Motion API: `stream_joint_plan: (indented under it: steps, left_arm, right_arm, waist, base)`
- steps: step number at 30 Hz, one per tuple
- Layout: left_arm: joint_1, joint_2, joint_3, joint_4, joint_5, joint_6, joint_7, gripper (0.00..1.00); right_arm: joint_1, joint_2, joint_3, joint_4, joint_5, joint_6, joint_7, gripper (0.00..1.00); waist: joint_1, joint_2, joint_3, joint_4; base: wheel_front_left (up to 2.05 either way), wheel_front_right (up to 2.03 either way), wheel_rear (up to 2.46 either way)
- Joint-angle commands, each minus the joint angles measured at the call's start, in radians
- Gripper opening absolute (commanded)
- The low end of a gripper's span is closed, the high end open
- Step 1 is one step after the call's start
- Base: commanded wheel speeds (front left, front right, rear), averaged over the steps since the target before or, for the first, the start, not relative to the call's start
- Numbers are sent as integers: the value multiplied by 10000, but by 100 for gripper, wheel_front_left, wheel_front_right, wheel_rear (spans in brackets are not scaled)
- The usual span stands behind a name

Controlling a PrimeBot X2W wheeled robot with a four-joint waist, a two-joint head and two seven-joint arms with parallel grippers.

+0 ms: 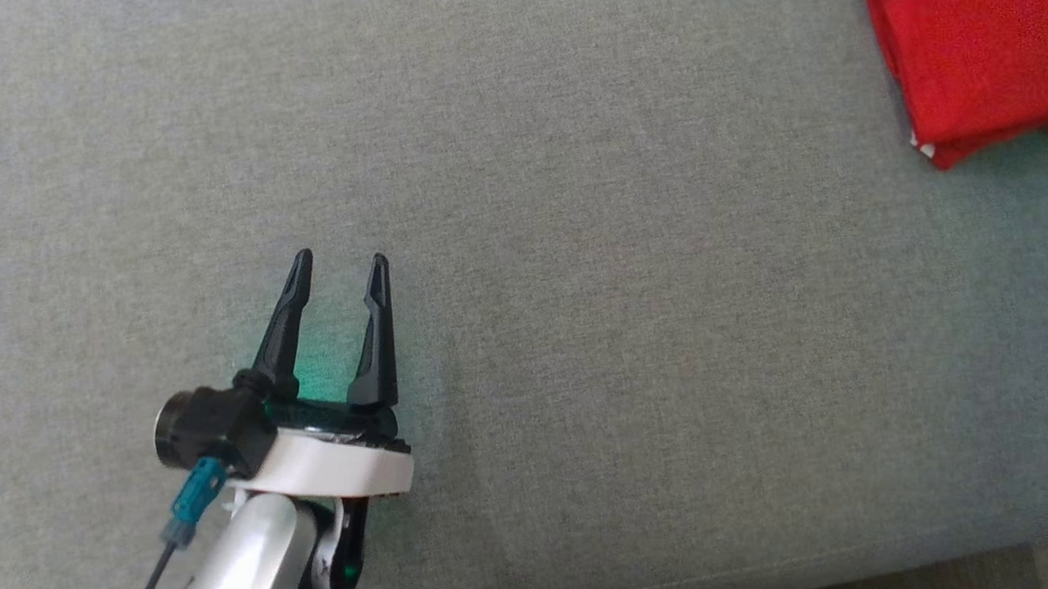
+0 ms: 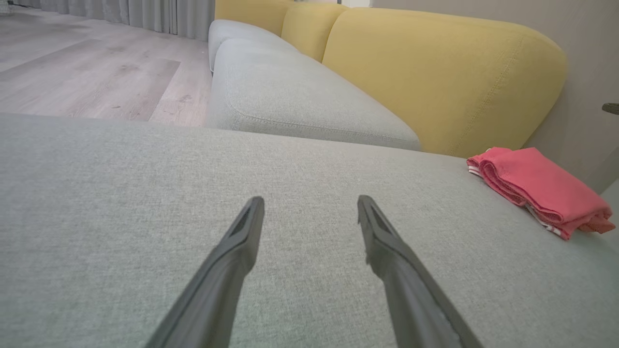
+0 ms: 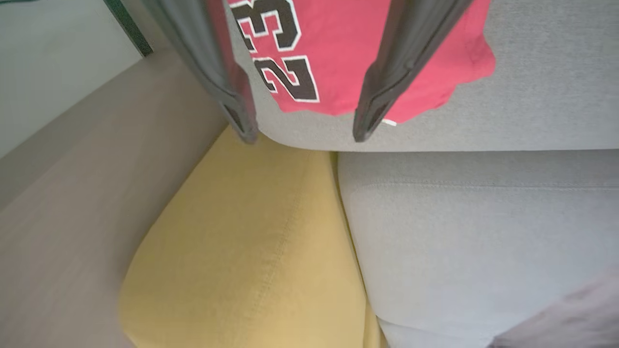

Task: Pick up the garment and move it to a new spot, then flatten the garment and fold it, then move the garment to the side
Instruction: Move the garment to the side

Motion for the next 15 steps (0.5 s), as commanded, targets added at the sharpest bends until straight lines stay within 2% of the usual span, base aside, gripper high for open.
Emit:
stream_joint_plan:
  steps: [1,10,15]
  left_arm:
    - [-197,153,306,-303,-106,50,-88,100]
    - [21,102,738,-144,-444,149,-267,100]
    - [566,-7,1225,203,-839,192,-397,100]
  right_arm:
    - [-243,12,215,-486,89,-7,-186,100]
    - [485,773,901,-1038,352,-7,-1043,100]
    - [1940,1663,1263,-1578,338,-7,-1783,100]
  waist:
    - [0,0,-135,44]
    - [0,0,-1153,475]
    - [0,0,-2237,995]
  base:
    - [0,0,0]
    - [0,0,0]
    - [0,0,0]
